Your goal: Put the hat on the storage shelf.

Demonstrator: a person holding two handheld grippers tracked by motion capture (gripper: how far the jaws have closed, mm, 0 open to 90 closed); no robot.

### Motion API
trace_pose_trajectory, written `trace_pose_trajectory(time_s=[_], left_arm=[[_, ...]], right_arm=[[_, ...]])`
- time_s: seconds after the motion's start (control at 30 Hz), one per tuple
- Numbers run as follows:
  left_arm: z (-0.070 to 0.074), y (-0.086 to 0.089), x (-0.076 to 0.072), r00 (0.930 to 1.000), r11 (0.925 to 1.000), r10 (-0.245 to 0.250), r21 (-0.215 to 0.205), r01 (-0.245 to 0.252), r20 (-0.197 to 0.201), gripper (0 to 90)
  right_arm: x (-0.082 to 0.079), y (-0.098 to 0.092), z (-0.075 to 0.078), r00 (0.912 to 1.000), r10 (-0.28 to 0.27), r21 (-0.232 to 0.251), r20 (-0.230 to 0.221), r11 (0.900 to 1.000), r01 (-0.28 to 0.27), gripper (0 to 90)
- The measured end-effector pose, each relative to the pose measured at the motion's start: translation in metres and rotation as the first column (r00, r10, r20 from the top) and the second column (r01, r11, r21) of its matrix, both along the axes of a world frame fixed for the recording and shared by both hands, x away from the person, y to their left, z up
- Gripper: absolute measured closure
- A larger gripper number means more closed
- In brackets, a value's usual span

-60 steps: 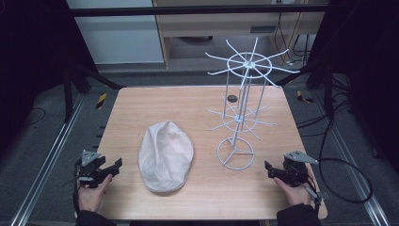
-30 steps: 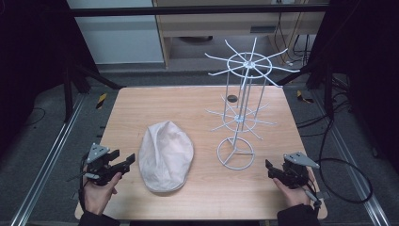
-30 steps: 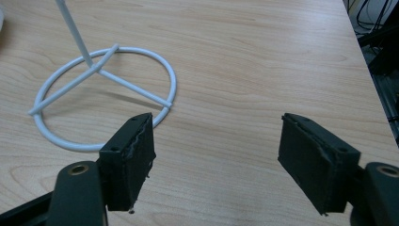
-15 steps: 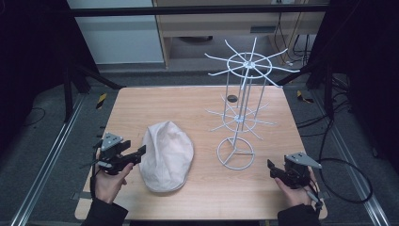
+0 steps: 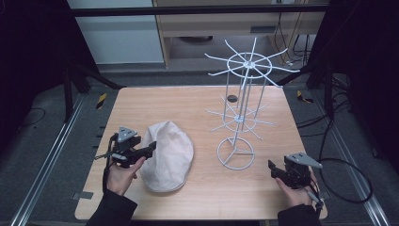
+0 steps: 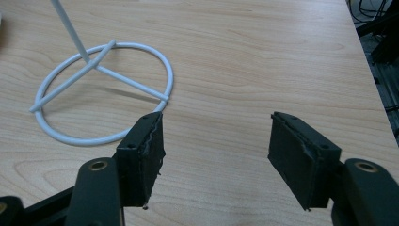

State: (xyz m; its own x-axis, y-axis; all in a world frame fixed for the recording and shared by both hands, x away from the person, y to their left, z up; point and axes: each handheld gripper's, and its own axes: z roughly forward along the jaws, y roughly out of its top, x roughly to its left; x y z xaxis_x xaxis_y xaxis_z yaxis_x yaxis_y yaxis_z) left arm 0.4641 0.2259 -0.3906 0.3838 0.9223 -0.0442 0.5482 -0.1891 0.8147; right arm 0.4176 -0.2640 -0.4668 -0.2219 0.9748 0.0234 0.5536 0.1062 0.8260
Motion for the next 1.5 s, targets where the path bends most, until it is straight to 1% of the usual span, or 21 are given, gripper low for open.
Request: trace_pose_trajectory(time_s=[0.03,0.07,0.17,0.4,0.47,0.63,0.67,0.73,0.77,0.87,0.93,0.97,1.03,1.07,1.13,1.17,1.2,1.27,1.4,1.5], left_arm=[[-0.002,-0.003,0.003,1.0000,1.0000,-0.001,0.009,0.001,-0.009,35.4],[-0.002,-0.003,0.003,1.0000,1.0000,-0.001,0.009,0.001,-0.009,35.3],[-0.006,-0.007,0.009,0.9997,0.9998,0.006,0.019,-0.005,-0.025,35.2],[-0.016,-0.010,0.018,0.9981,0.9990,0.021,0.041,-0.018,-0.058,35.1],[-0.018,-0.010,0.020,0.9973,0.9994,0.021,0.030,-0.019,-0.070,35.1],[-0.021,-0.012,0.023,0.9964,0.9983,0.028,0.053,-0.024,-0.080,35.2],[-0.022,-0.013,0.024,0.9958,0.9977,0.028,0.064,-0.022,-0.087,35.7],[-0.023,-0.014,0.025,0.9956,0.9975,0.029,0.066,-0.023,-0.090,37.1],[-0.025,-0.015,0.026,0.9949,0.9967,0.030,0.078,-0.023,-0.096,37.9],[-0.027,-0.018,0.028,0.9931,0.9958,0.039,0.087,-0.030,-0.110,39.6],[-0.028,-0.018,0.030,0.9925,0.9957,0.041,0.087,-0.031,-0.115,40.9],[-0.030,-0.020,0.031,0.9908,0.9958,0.043,0.086,-0.032,-0.128,42.1],[-0.031,-0.020,0.032,0.9901,0.9955,0.046,0.088,-0.035,-0.133,43.2],[-0.033,-0.022,0.033,0.9883,0.9954,0.051,0.088,-0.038,-0.144,45.5],[-0.034,-0.023,0.034,0.9872,0.9952,0.055,0.089,-0.042,-0.150,46.4],[-0.036,-0.023,0.035,0.9844,0.9954,0.056,0.087,-0.042,-0.167,48.5],[-0.036,-0.023,0.035,0.9844,0.9954,0.056,0.087,-0.042,-0.167,49.5],[-0.038,-0.023,0.036,0.9822,0.9965,0.053,0.073,-0.041,-0.180,50.9],[-0.041,-0.022,0.037,0.9777,0.9983,0.046,0.046,-0.037,-0.205,56.8],[-0.043,-0.023,0.038,0.9750,0.9986,0.039,0.042,-0.030,-0.219,62.4]], right_arm=[[0.000,0.000,0.000,1.0000,0.002,0.003,-0.002,1.000,-0.002,36.1],[0.000,0.000,0.000,1.0000,0.002,0.003,-0.002,1.000,-0.002,36.1],[0.000,-0.001,-0.001,1.0000,0.002,0.002,-0.005,1.000,-0.002,36.3],[0.001,-0.001,-0.001,0.9999,0.004,0.007,-0.014,1.000,-0.004,36.9],[0.001,-0.001,-0.002,0.9999,0.007,0.006,-0.015,1.000,-0.007,37.1],[0.002,-0.001,-0.002,0.9997,0.010,0.007,-0.020,1.000,-0.010,37.5],[0.002,-0.001,-0.002,0.9997,0.011,0.007,-0.023,1.000,-0.011,37.5],[0.002,-0.001,-0.002,0.9996,0.014,0.005,-0.023,1.000,-0.014,37.7],[0.002,0.000,-0.002,0.9996,0.015,0.006,-0.024,1.000,-0.015,37.8],[0.003,0.000,-0.002,0.9995,0.017,0.005,-0.028,1.000,-0.017,38.0],[0.003,0.000,-0.003,0.9994,0.019,0.002,-0.029,1.000,-0.019,38.2],[0.003,0.000,-0.003,0.9994,0.019,0.003,-0.031,1.000,-0.019,38.3],[0.003,0.000,-0.003,0.9994,0.019,0.002,-0.031,1.000,-0.019,38.3],[0.003,-0.001,-0.003,0.9993,0.018,0.007,-0.033,1.000,-0.018,38.4],[0.003,-0.001,-0.003,0.9992,0.018,0.006,-0.035,1.000,-0.018,38.5],[0.003,-0.001,-0.003,0.9992,0.019,0.008,-0.035,1.000,-0.019,38.6],[0.003,-0.001,-0.003,0.9992,0.019,0.008,-0.035,1.000,-0.019,38.6],[0.003,-0.001,-0.003,0.9991,0.019,0.009,-0.037,1.000,-0.019,38.7],[0.003,-0.002,-0.003,0.9991,0.022,0.010,-0.036,1.000,-0.022,39.1],[0.003,-0.002,-0.003,0.9989,0.020,0.014,-0.042,1.000,-0.020,39.5]])
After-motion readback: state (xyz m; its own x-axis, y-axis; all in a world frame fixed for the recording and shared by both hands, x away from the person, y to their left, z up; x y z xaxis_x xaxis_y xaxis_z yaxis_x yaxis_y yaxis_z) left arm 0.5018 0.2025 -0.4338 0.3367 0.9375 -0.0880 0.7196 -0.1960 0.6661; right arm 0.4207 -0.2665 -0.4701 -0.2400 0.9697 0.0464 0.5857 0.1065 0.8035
